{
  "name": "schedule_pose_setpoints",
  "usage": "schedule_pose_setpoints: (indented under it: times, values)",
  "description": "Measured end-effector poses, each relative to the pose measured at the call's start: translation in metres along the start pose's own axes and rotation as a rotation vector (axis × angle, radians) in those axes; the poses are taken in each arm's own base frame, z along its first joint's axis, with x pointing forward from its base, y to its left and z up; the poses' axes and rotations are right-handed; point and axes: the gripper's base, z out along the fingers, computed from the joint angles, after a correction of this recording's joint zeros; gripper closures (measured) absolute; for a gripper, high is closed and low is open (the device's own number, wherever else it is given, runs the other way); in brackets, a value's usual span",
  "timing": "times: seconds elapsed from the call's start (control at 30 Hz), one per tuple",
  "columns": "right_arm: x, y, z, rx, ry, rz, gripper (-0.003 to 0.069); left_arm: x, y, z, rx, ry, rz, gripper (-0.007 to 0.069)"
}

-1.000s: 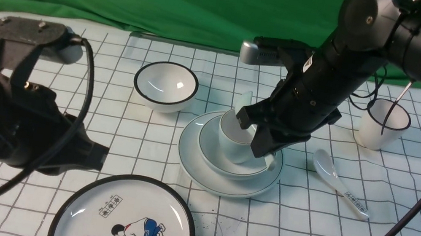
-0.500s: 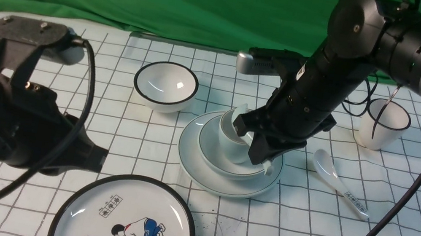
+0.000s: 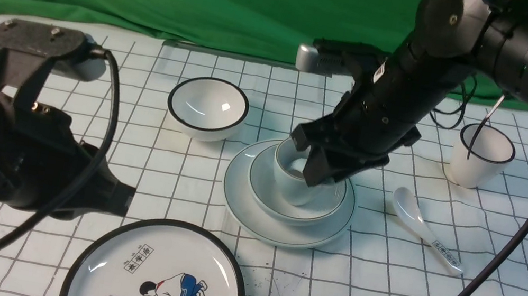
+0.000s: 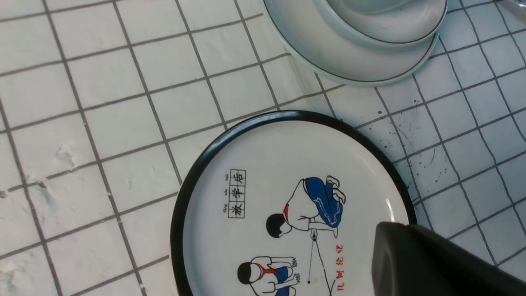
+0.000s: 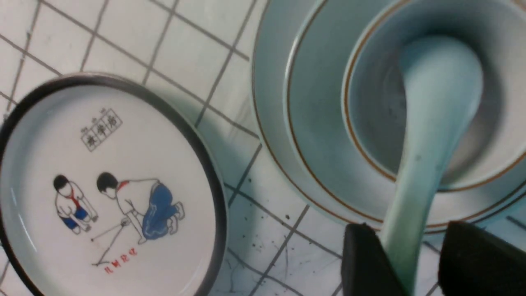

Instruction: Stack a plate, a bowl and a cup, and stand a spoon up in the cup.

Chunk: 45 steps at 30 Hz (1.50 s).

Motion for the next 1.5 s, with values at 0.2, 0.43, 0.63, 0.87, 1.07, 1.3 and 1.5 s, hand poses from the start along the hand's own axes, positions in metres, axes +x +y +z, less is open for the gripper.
schedule_pose_setpoints:
  times: [0.2, 0.43, 0.63, 0.87, 1.07, 1.3, 1.5]
  values:
    - [-0.015, 0.005, -0.043, 0.063, -0.064, -0.056, 0.0273, 0.0, 0.001, 0.0, -0.014, 0.001, 0.014, 0.0624]
    - [-0.003, 0.016, -0.14, 0.176, -0.313, -0.03, 0.0435, 0.0, 0.003, 0.0, -0.031, 0.003, 0.031, 0.0624]
    - [0.094, 0.028, -0.249, 0.306, -0.559, 0.032, 0.0624, 0.0, 0.003, 0.0, -0.035, -0.001, 0.035, 0.0624]
    - [0.197, 0.022, -0.269, 0.319, -0.856, 0.023, 0.0624, -0.003, 0.001, -0.007, -0.027, -0.064, 0.033, 0.0624]
    - [0.254, 0.011, -0.236, 0.26, -0.978, -0.018, 0.0633, -0.003, 0.001, -0.009, -0.026, -0.072, 0.035, 0.0624]
    - [0.332, -0.009, -0.171, 0.205, -1.219, -0.117, 0.0634, 0.001, 0.0, -0.019, -0.016, -0.201, 0.022, 0.0624]
    - [0.356, -0.016, -0.127, 0.15, -1.345, -0.18, 0.0616, 0.037, 0.002, -0.046, 0.0, -0.427, 0.012, 0.0624]
